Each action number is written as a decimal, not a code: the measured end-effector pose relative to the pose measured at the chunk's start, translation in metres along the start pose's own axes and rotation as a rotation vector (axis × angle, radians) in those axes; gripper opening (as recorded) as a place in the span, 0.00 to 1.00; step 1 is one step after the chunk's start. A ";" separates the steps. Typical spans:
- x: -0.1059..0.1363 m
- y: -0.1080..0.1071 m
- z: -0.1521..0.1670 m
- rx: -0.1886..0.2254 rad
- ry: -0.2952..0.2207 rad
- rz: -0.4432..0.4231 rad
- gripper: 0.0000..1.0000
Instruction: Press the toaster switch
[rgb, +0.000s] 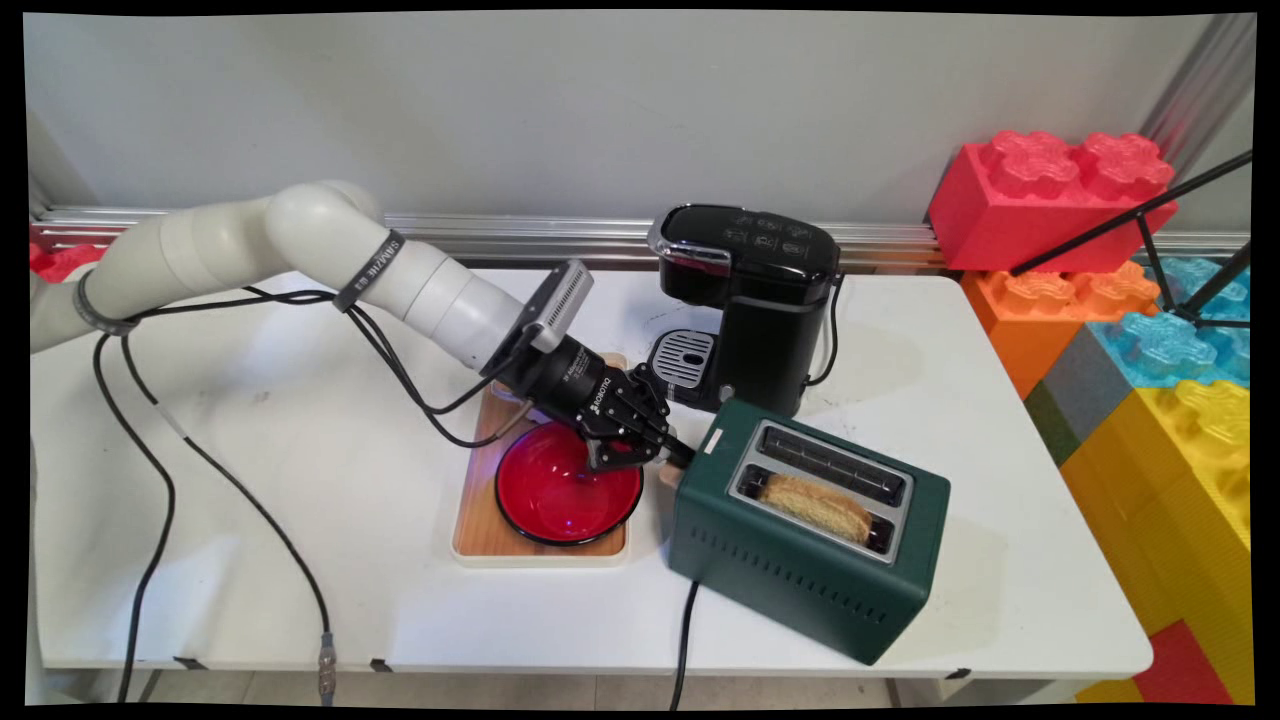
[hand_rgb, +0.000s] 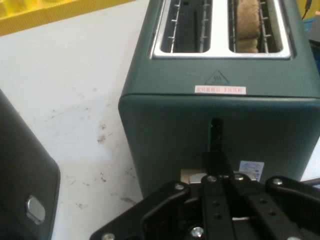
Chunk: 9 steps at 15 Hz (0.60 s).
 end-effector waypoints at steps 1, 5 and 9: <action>-0.001 0.000 0.001 0.000 -0.001 -0.001 0.00; -0.002 0.000 0.003 -0.001 -0.002 -0.004 0.00; -0.004 0.000 0.003 0.000 -0.004 -0.008 0.00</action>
